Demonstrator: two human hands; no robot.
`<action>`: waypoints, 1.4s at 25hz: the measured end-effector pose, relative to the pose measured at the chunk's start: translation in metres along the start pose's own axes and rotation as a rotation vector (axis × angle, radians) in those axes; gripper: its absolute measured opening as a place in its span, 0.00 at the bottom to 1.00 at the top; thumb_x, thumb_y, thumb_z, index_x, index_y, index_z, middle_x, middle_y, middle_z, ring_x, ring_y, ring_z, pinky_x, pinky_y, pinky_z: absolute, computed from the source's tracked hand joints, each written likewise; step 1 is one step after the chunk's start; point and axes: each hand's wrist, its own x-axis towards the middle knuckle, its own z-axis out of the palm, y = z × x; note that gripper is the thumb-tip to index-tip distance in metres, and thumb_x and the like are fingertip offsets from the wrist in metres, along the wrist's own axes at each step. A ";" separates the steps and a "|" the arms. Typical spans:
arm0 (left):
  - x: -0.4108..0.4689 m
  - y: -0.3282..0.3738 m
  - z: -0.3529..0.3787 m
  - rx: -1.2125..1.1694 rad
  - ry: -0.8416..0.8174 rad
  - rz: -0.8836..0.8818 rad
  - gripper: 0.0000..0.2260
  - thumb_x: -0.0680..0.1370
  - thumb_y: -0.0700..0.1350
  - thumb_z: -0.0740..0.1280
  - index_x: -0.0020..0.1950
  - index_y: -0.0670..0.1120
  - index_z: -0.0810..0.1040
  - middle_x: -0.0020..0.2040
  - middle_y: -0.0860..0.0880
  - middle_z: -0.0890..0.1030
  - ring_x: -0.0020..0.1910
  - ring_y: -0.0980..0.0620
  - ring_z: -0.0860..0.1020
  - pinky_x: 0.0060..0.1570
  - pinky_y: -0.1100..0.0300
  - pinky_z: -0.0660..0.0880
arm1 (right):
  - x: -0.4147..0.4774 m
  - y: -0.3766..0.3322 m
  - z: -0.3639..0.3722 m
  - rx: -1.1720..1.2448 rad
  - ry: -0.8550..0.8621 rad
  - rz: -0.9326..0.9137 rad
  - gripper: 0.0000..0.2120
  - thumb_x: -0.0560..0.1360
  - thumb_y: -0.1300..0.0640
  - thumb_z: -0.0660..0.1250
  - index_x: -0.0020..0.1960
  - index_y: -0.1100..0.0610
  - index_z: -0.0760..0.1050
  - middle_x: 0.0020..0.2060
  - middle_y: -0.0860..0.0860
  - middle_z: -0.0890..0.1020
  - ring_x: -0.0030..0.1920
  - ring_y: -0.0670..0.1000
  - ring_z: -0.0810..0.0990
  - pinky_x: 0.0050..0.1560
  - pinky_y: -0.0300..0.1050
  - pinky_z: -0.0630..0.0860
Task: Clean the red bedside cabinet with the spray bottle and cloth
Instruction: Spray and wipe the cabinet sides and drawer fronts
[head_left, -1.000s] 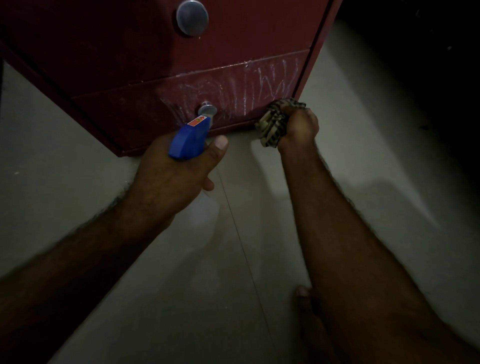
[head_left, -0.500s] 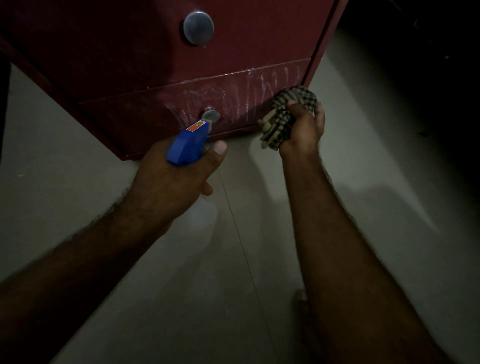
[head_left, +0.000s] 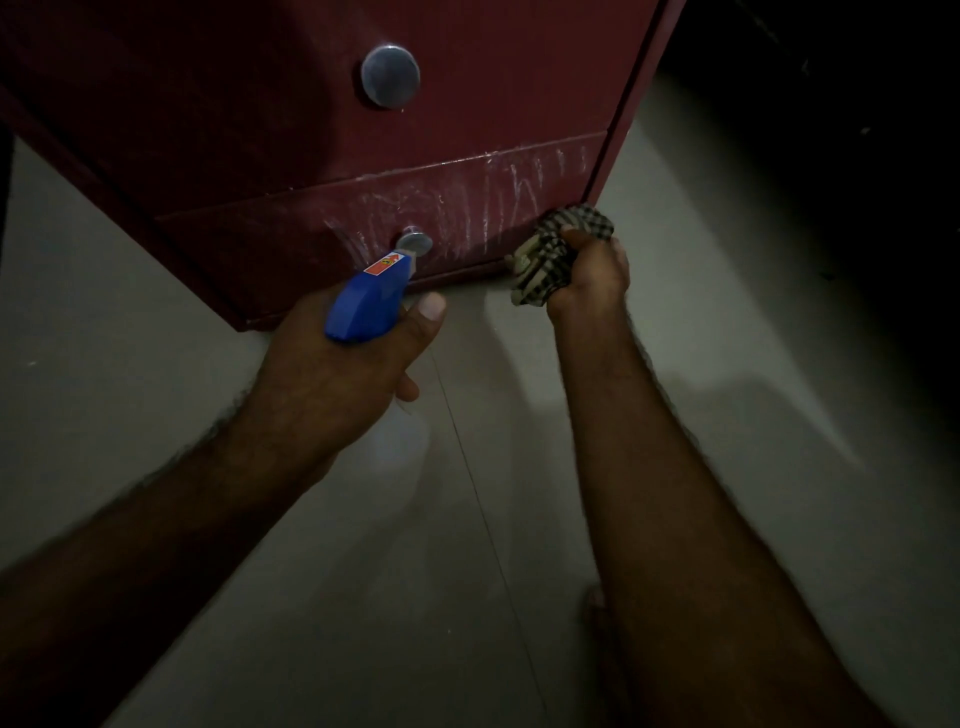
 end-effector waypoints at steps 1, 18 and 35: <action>0.000 0.000 0.000 -0.005 -0.005 0.003 0.13 0.70 0.65 0.67 0.50 0.63 0.72 0.39 0.44 0.84 0.36 0.54 0.84 0.39 0.58 0.76 | 0.004 0.004 0.000 -0.032 0.002 0.016 0.34 0.69 0.71 0.72 0.74 0.62 0.72 0.59 0.66 0.83 0.54 0.67 0.86 0.47 0.67 0.85; -0.004 -0.001 -0.002 0.031 0.010 -0.015 0.13 0.72 0.64 0.67 0.51 0.59 0.73 0.37 0.46 0.83 0.32 0.60 0.81 0.36 0.61 0.72 | -0.027 -0.029 0.024 0.158 -0.054 -0.107 0.37 0.73 0.76 0.70 0.78 0.57 0.67 0.58 0.60 0.84 0.54 0.62 0.86 0.51 0.63 0.85; -0.006 -0.002 -0.005 0.055 -0.005 -0.021 0.13 0.70 0.66 0.64 0.46 0.59 0.72 0.38 0.45 0.84 0.35 0.56 0.83 0.36 0.62 0.72 | -0.035 0.003 0.030 -0.108 -0.196 -0.295 0.41 0.68 0.80 0.73 0.77 0.59 0.69 0.55 0.55 0.86 0.56 0.57 0.86 0.55 0.57 0.85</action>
